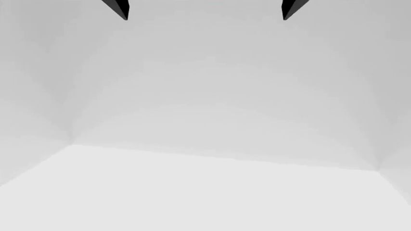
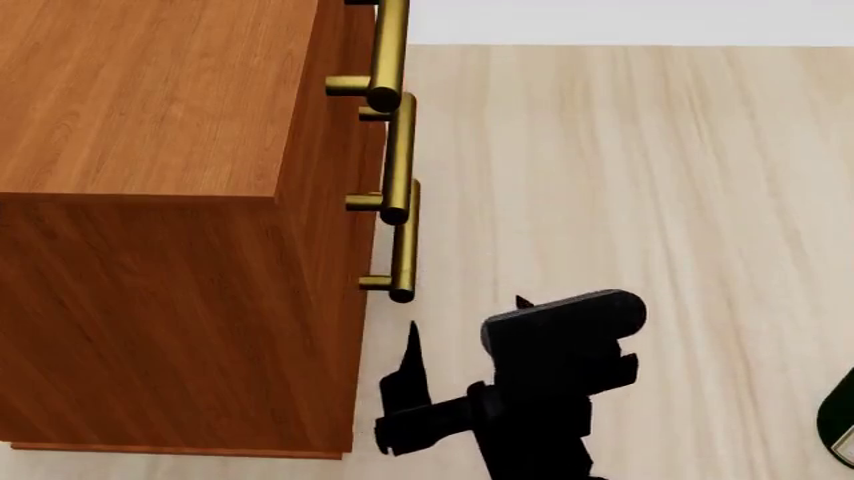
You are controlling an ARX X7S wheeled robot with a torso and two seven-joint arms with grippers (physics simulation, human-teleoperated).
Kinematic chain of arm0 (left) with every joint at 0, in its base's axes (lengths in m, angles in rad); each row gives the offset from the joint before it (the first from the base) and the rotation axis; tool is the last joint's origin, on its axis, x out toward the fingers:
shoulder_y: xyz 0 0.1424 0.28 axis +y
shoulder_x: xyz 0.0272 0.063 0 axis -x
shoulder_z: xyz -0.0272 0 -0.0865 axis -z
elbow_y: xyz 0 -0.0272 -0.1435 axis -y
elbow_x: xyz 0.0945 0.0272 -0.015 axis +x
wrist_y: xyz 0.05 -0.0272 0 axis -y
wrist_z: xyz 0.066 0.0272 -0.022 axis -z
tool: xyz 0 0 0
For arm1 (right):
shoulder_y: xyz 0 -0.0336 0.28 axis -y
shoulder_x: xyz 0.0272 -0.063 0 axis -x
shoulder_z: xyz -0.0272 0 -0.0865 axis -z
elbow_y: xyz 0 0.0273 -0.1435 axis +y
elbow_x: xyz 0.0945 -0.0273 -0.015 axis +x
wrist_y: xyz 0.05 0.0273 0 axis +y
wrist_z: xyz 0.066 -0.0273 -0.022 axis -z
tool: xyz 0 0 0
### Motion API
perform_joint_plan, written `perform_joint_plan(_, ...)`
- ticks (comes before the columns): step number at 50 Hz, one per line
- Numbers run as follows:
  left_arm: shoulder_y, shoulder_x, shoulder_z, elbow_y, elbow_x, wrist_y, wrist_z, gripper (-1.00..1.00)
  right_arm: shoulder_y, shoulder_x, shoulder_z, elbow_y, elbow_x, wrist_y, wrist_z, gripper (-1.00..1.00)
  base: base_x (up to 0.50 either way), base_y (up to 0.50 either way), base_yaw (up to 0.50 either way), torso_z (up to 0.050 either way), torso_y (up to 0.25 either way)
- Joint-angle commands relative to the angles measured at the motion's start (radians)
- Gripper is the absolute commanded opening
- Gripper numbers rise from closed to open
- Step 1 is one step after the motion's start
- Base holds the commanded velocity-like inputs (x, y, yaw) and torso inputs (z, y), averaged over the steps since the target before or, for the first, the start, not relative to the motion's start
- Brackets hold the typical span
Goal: Close the bottom drawer of the cabinet and open the top drawer.
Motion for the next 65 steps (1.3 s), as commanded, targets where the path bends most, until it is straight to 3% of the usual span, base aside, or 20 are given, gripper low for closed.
perform_joint_plan(1,-0.007,0.000,0.011,0.004,-0.004,0.000,-0.008,1.00,-0.067,0.043,0.081,-0.181,0.068,0.063,0.100,1.00,0.00,0.00,0.00,0.000,0.000)
perform_joint_plan(19,-0.010,-0.002,0.027,0.001,0.000,0.011,-0.012,1.00,-0.067,0.042,0.187,-0.273,0.155,0.102,0.184,1.00,0.00,0.00,0.00,0.000,0.000)
perform_joint_plan(54,-0.049,-0.015,0.053,0.009,-0.022,0.002,-0.040,1.00,-0.040,-0.129,0.486,-0.313,0.607,0.035,0.265,1.00,0.00,0.00,0.00,0.000,0.000)
perform_joint_plan(65,-0.038,-0.013,0.062,0.001,-0.010,0.020,-0.034,1.00,-0.028,-0.196,0.522,-0.335,0.727,0.001,0.303,1.00,0.00,0.00,0.00,0.000,0.000)
